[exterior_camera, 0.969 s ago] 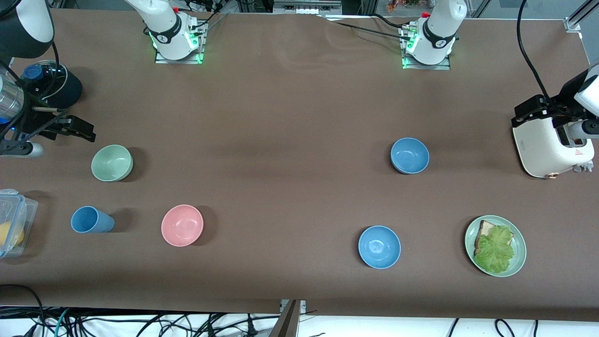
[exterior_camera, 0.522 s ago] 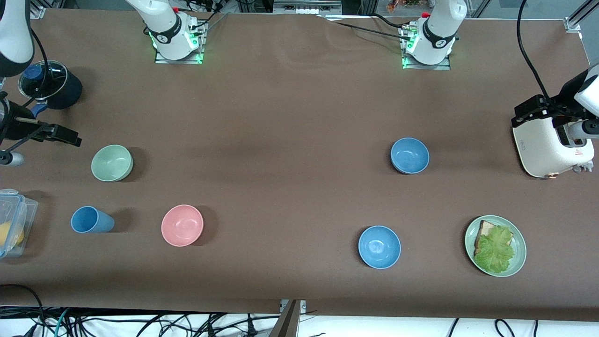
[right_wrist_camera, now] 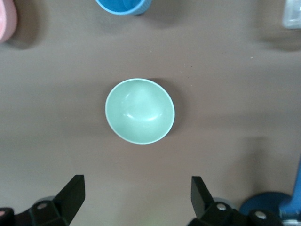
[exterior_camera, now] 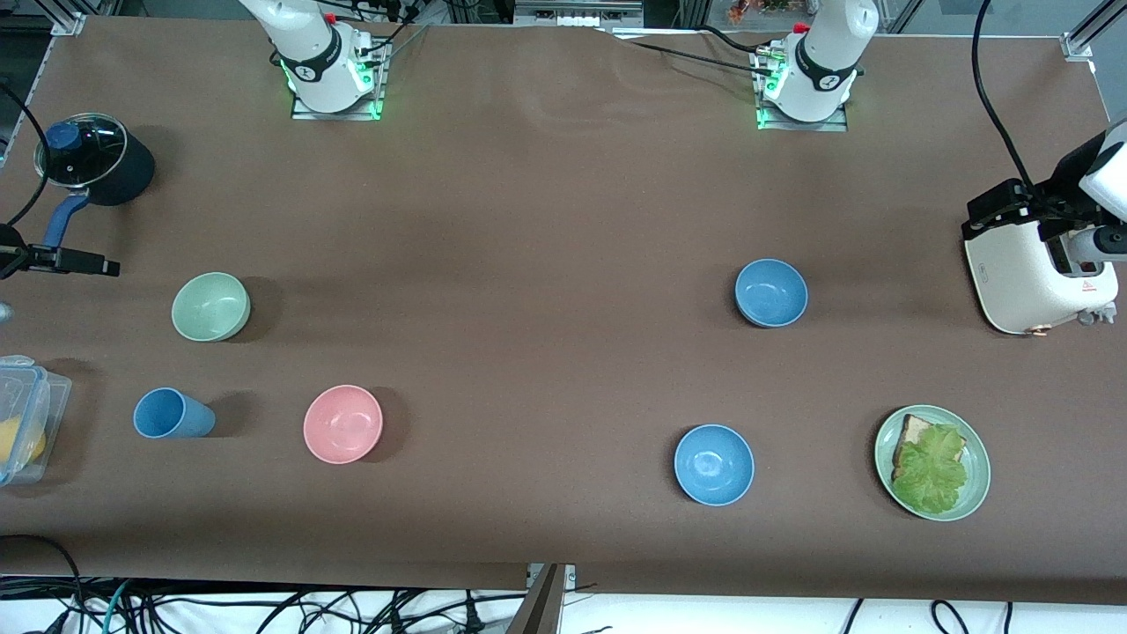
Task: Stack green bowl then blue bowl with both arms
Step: 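Reach the right gripper down to the green bowl rim and grasp it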
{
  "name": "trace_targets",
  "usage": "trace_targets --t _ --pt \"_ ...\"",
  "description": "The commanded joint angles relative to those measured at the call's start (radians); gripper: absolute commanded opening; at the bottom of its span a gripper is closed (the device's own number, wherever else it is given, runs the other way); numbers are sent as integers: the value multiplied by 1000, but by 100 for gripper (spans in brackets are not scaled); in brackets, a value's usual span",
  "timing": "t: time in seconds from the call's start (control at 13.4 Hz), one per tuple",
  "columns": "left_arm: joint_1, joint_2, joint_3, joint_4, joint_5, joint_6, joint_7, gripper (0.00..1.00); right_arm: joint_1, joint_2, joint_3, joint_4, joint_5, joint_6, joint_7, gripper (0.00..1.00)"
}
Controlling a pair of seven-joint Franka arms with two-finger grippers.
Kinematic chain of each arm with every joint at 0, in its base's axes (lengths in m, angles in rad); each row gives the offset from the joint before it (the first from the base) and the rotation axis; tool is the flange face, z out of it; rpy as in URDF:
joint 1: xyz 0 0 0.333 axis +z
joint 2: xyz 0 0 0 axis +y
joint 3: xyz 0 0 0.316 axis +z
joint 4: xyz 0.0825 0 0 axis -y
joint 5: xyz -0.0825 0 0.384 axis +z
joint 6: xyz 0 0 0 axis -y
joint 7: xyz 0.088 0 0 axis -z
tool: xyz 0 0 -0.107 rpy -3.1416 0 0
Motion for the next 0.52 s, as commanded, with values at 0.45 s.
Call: trace_targets --t 0.45 --pt "8 2 -3 10 -26 -13 1 100 -40 116 14 -125 30 250 -105 99"
